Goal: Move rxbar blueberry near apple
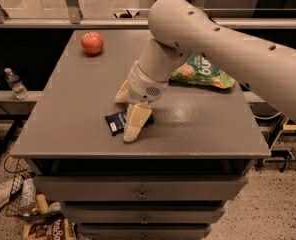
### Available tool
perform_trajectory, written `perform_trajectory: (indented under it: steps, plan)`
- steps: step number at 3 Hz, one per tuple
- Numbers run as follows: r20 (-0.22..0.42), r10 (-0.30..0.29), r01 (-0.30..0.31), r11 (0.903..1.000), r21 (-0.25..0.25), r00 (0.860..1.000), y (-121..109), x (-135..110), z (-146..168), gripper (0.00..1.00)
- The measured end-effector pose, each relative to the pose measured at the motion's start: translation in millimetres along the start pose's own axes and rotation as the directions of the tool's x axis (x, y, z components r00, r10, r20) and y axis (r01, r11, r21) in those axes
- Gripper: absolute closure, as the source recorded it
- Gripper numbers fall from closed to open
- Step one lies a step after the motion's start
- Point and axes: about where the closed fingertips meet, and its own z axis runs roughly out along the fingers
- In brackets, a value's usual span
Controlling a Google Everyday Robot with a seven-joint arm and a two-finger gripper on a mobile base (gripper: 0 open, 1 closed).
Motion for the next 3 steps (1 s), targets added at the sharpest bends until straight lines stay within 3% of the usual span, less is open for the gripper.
perform_trajectory:
  steps: [2, 3]
  plan:
    - [0.0, 0.0, 0.0, 1.0, 0.0, 1.0, 0, -6, -11, 0.88]
    - [0.013, -0.024, 0.023, 0.9969, 0.075, 1.0, -7, -4, -26, 1.0]
